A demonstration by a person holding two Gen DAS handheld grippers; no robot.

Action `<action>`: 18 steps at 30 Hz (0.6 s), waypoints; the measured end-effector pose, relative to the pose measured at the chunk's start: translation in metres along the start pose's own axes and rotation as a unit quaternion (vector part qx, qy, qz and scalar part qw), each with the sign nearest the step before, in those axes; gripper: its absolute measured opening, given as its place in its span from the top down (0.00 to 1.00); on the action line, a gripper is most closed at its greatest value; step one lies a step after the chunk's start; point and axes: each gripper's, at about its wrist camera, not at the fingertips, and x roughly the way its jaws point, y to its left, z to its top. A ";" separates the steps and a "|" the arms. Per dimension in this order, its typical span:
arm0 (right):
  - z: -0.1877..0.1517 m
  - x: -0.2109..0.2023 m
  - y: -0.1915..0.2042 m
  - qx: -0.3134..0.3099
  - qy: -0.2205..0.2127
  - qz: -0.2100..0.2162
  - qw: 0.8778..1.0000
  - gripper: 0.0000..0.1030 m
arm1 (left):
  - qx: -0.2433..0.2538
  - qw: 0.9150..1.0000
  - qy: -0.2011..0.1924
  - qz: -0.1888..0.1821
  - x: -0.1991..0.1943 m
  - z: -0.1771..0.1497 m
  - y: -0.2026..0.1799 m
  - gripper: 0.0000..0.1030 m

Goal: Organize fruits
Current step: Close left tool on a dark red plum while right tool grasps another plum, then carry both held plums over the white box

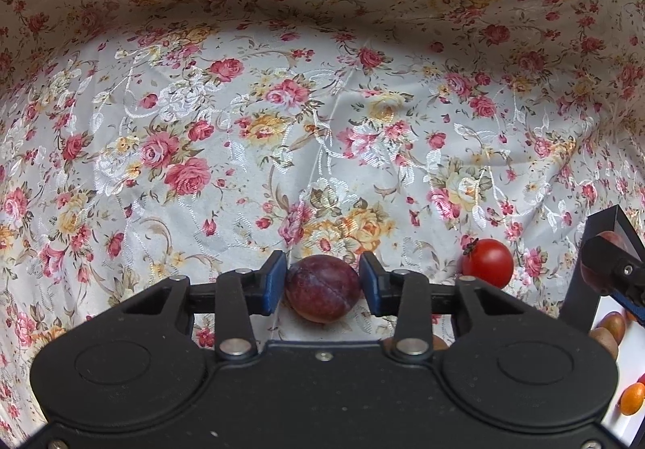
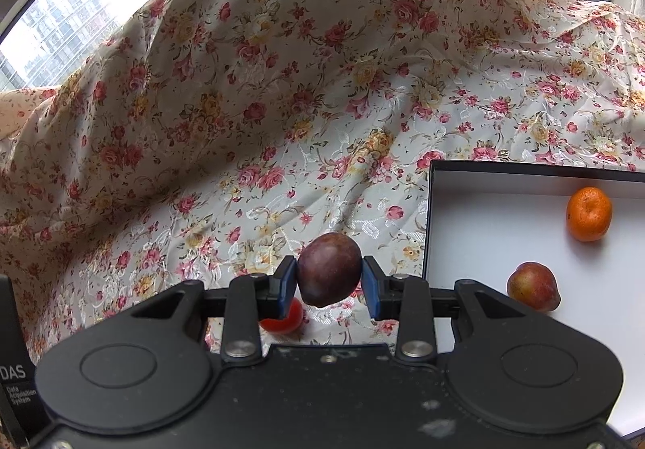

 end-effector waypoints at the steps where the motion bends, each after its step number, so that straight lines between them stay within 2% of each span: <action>1: 0.000 -0.001 -0.001 -0.001 0.000 0.002 1.000 0.65 | -0.011 1.000 0.000 -0.001 -0.001 0.001 0.001 0.54; 4: 0.001 -0.004 -0.003 0.000 -0.004 0.002 1.000 0.65 | -0.027 1.000 -0.014 -0.005 -0.008 0.002 0.003 0.54; 10: 0.003 -0.011 -0.011 0.005 -0.022 -0.009 1.000 0.65 | -0.032 0.996 -0.075 0.026 -0.033 0.003 -0.005 0.54; 18: 0.008 -0.022 -0.036 0.025 -0.043 -0.031 0.998 0.65 | 0.027 0.991 -0.125 0.025 -0.050 -0.008 -0.049 0.54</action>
